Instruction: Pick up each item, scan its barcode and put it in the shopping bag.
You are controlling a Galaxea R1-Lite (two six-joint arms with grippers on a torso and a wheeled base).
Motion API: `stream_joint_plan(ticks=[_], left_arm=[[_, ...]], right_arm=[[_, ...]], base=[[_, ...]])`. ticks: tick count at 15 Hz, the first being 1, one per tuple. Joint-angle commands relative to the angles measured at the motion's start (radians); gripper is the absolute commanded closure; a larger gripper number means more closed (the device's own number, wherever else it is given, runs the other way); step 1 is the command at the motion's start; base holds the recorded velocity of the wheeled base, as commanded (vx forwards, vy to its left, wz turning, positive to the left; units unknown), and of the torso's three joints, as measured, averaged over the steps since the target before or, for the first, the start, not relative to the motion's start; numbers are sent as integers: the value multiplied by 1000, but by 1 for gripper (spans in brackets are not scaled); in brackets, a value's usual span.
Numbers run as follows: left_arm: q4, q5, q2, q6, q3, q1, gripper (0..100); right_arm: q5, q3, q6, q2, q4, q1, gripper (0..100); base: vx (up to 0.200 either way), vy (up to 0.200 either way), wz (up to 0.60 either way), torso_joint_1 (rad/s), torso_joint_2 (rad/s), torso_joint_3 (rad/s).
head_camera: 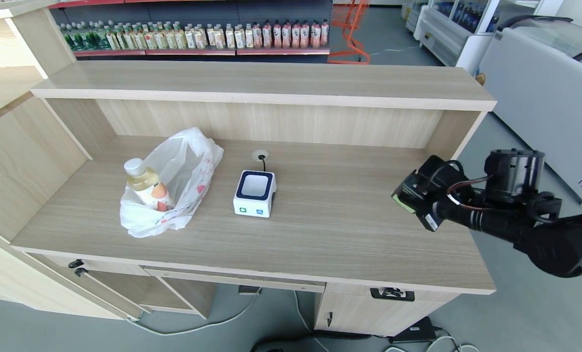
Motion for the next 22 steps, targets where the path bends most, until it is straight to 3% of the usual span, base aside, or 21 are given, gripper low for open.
stream_joint_plan(ticks=[1, 3, 6, 8, 9, 11, 15, 18, 22], left_arm=[[0, 0, 1, 1, 0, 0, 0], [0, 0, 1, -1, 0, 0, 0], [0, 0, 1, -1, 0, 0, 0], [0, 0, 1, 1, 0, 0, 0], [0, 0, 1, 1, 0, 0, 0], [0, 0, 1, -1, 0, 0, 0], [0, 0, 1, 1, 0, 0, 0], [0, 0, 1, -1, 0, 0, 0], [0, 0, 1, -1, 0, 0, 0]], right_arm=[[104, 306, -325, -223, -162, -74, 100], [392, 301, -617, -202, -185, -80, 100], [776, 306, -1312, -173, -159, -51, 100], [882, 309, -1628, -173, 42, -4, 100], [905, 309, -1852, -174, 226, -8, 100], [998, 301, -2088, -189, 529, -8, 100], [1052, 280, -2117, -212, 556, 21, 100], [1070, 269, -2117, -245, 542, 144, 100], [1069, 217, -2117, -249, 501, 200, 100]], base=[[0, 0, 0, 0, 0, 0], [0, 0, 0, 0, 0, 0], [0, 0, 0, 0, 0, 0], [0, 0, 0, 0, 0, 0], [0, 0, 0, 0, 0, 0], [0, 0, 0, 0, 0, 0], [0, 0, 0, 0, 0, 0], [0, 0, 0, 0, 0, 0], [0, 0, 0, 0, 0, 0]])
